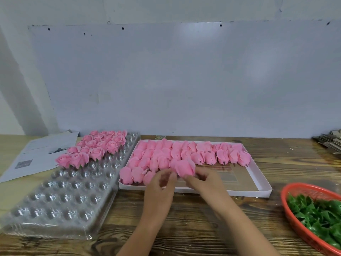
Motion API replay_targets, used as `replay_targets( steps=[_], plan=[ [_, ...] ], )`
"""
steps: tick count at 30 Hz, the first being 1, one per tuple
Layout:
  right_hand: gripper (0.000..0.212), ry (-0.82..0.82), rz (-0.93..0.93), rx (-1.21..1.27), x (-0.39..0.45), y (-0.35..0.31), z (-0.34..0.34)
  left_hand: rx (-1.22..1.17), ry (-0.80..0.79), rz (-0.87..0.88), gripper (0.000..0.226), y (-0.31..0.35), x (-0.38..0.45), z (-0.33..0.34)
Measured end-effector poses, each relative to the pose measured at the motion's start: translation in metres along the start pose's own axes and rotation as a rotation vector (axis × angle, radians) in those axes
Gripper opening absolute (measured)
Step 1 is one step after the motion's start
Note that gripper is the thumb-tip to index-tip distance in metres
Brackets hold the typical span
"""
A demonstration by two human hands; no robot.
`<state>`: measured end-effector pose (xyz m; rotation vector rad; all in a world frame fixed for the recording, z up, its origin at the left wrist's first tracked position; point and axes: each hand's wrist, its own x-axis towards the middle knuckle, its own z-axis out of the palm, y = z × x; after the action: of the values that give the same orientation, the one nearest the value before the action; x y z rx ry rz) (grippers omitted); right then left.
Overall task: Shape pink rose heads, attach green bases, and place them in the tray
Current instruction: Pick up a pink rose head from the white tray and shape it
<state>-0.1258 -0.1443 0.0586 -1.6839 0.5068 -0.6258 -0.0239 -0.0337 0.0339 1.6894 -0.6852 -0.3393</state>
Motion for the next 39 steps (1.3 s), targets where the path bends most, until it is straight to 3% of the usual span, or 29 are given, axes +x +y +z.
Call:
replay_targets(
  steps=[3,4,7,9,13,17,21,26,30,32,35,39],
  plan=[
    [0.014,-0.029,-0.017,0.149,-0.014,-0.001,-0.003,-0.279,-0.296,-0.155,0.069,0.006,-0.003,0.014],
    [0.015,-0.044,-0.020,0.189,-0.017,0.000,-0.003,-0.371,-0.379,-0.174,0.077,0.007,-0.005,0.019],
    [0.018,-0.094,-0.022,0.271,-0.024,0.007,-0.007,-0.576,-0.479,-0.186,0.066,0.008,-0.005,0.027],
    [0.023,-0.153,0.018,0.360,-0.027,0.013,-0.010,-0.581,-0.498,-0.167,0.059,0.008,-0.005,0.027],
    [0.036,-0.300,0.149,0.515,-0.032,0.019,-0.015,-0.571,-0.602,-0.188,0.068,0.004,-0.007,0.023],
    [0.037,-0.433,0.245,0.578,-0.031,0.020,-0.020,-0.573,-0.671,-0.162,0.040,0.005,-0.008,0.018],
    [0.042,-0.471,0.332,0.708,-0.029,0.023,-0.019,-0.636,-0.648,-0.199,0.074,0.001,-0.005,0.015],
    [0.036,-0.410,0.365,0.789,-0.029,0.027,-0.009,-0.643,-0.511,-0.179,0.047,0.002,-0.006,0.021],
    [0.026,-0.212,0.345,0.616,-0.030,0.029,0.004,-0.684,-0.308,-0.250,0.037,0.002,-0.005,0.027],
    [0.018,-0.099,0.235,0.271,-0.033,0.033,0.011,-0.726,-0.230,-0.286,0.027,0.004,-0.004,0.028],
    [0.041,0.073,-0.038,-0.198,-0.039,0.038,0.016,-0.805,-0.181,-0.355,0.023,0.003,-0.003,0.028],
    [0.053,0.122,-0.276,-0.322,-0.042,0.045,0.016,-0.847,-0.177,-0.407,0.027,0.002,-0.003,0.027]
  ],
)
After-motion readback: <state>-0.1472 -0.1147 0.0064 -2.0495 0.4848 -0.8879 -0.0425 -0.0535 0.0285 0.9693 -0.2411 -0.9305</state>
